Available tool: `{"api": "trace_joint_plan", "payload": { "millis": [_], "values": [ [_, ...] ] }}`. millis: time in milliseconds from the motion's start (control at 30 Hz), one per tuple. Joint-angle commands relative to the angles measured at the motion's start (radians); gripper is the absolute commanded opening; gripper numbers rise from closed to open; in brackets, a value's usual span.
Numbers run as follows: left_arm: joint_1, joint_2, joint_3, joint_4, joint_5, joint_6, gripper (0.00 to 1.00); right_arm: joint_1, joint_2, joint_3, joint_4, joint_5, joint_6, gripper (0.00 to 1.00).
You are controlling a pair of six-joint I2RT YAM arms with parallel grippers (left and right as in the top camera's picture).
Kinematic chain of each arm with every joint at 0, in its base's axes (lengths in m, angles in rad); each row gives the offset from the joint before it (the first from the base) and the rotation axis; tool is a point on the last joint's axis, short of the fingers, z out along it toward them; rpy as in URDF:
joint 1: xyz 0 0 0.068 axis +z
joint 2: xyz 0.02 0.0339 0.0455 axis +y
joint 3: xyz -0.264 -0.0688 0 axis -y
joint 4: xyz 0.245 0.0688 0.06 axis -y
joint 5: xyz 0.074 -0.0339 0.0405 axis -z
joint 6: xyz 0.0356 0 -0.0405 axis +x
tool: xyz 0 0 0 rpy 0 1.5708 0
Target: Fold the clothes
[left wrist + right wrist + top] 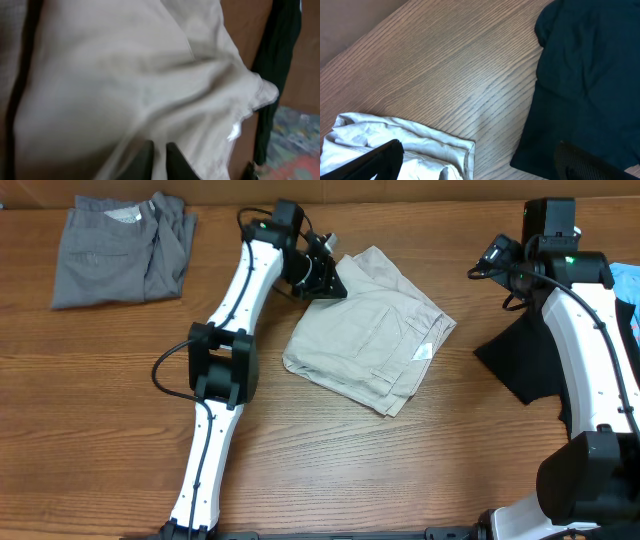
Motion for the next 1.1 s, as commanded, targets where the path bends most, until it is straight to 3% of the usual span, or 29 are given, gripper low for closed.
{"api": "trace_joint_plan", "payload": {
  "millis": [0, 133, 267, 600, 833, 967, 1067],
  "values": [
    [0.019, -0.129, 0.083, -0.119, -0.035, 0.052, 0.2, -0.002, -0.005, 0.013, 0.005, 0.002, -0.003, 1.0],
    [0.025, -0.169, 0.086, -0.303, -0.175, 0.054, 0.2, -0.002, -0.005, 0.013, 0.005, 0.002, -0.003, 1.0],
    [0.025, -0.166, 0.061, -0.457, -0.216, 0.155, 0.12, -0.002, -0.005, 0.013, 0.005, 0.002, -0.003, 1.0],
    [0.026, -0.167, -0.229, -0.452, -0.235, 0.219, 0.1, -0.002, -0.005, 0.013, 0.005, 0.002, -0.003, 1.0],
    [0.018, -0.167, -0.476, -0.307, -0.105, 0.299, 0.14, -0.002, -0.005, 0.013, 0.005, 0.002, -0.003, 1.0],
    [0.018, -0.167, -0.541, -0.274, -0.138, 0.291, 0.05, -0.002, -0.005, 0.013, 0.005, 0.002, -0.003, 1.0],
    [0.019, -0.177, -0.523, -0.294, -0.164, 0.291, 0.04, -0.002, -0.005, 0.013, 0.005, 0.002, -0.003, 1.0]
  ]
}}
